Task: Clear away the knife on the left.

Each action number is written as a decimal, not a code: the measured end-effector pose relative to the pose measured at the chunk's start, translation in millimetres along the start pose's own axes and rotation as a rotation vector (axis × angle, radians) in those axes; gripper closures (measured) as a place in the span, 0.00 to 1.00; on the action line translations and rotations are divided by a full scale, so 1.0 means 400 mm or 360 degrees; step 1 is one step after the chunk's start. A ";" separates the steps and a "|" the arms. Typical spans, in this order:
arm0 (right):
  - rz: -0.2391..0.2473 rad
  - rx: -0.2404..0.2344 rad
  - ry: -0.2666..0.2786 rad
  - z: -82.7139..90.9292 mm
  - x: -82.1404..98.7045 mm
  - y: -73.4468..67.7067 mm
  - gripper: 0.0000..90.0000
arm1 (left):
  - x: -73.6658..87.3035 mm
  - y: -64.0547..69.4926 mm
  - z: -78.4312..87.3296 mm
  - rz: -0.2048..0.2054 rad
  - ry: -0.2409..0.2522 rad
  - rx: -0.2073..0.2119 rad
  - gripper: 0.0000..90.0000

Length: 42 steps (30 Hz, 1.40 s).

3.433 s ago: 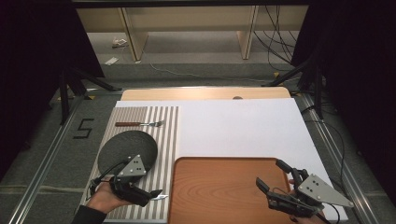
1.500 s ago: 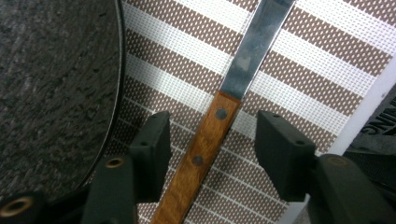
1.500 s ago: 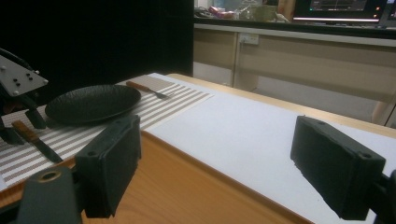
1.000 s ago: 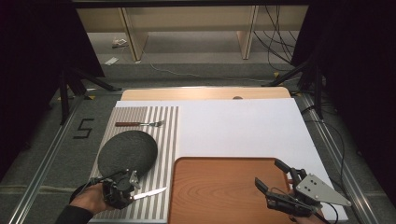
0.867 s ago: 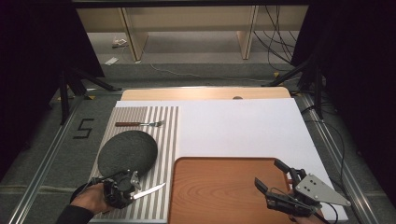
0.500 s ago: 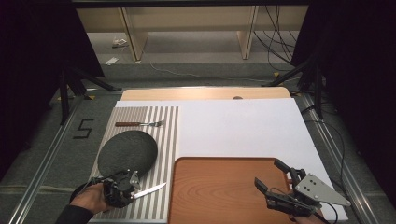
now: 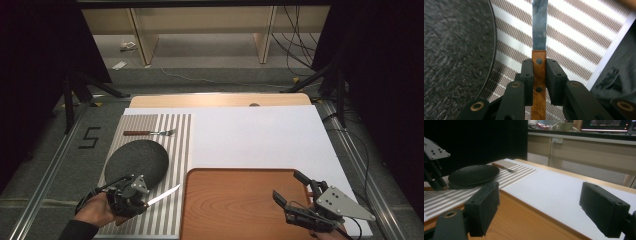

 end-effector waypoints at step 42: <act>-0.0001 0.0001 -0.0008 -0.003 0.002 -0.001 0.19 | -0.160 0.116 0.003 0.0243 0.0492 0.0244 0.85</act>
Point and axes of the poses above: each handheld gripper's, and its own axes: z roughly backward along the jaws, x roughly out of its underside, y roughly to its right, the point moved 2 cm from there along -z, roughly forward along the jaws, and after that the axes turned 7 degrees about x, right-handed, at the moved point
